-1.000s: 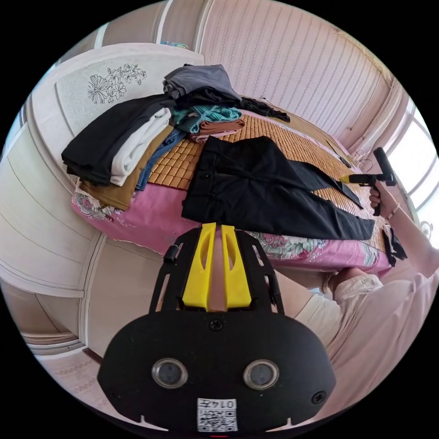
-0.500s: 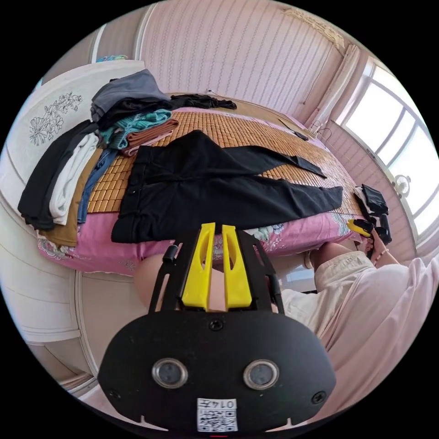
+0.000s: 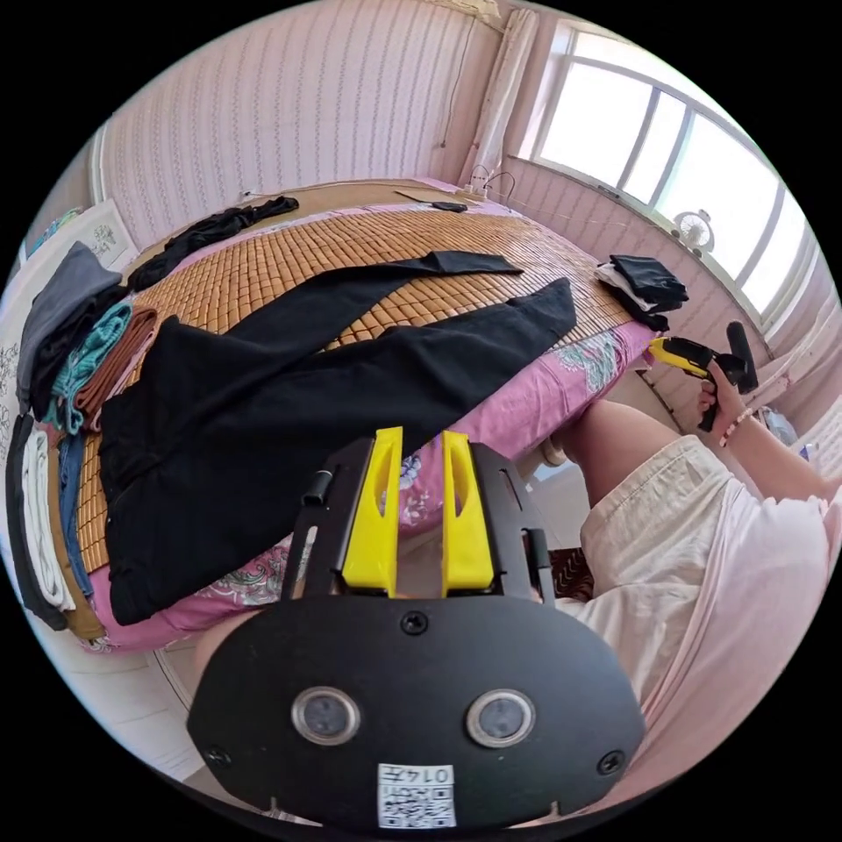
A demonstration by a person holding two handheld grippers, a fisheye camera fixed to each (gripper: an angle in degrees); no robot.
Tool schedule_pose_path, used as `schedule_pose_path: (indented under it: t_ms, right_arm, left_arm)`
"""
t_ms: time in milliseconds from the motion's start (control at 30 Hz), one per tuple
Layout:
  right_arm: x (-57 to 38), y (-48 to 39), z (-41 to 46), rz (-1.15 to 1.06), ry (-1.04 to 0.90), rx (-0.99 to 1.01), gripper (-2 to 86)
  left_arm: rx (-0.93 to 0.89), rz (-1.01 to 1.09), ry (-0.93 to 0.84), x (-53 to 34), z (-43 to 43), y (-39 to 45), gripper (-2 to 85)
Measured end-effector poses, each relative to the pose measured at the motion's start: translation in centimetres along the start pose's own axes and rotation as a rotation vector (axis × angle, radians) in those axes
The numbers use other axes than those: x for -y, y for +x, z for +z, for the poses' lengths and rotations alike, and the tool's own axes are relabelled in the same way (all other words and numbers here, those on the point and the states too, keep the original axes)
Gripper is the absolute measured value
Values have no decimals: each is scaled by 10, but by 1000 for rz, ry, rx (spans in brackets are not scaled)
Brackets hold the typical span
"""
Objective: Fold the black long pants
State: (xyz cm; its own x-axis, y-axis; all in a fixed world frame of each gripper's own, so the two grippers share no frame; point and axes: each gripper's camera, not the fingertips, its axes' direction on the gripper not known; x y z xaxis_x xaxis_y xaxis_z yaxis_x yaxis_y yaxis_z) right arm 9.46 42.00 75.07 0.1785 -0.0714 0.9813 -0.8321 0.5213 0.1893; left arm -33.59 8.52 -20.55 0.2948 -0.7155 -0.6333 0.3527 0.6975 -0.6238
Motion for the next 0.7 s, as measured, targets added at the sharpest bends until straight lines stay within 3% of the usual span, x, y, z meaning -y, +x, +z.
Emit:
schedule_pose_path:
  t_ms: [367,700]
  right_arm:
    - [-2,41,-46,-18,19,-20,85]
    - [72,27,-32,-173,-149,-109,104]
  left_arm:
    - [15,81,8,11,60,75,90]
    - [49,17,-38,39,135,112,94]
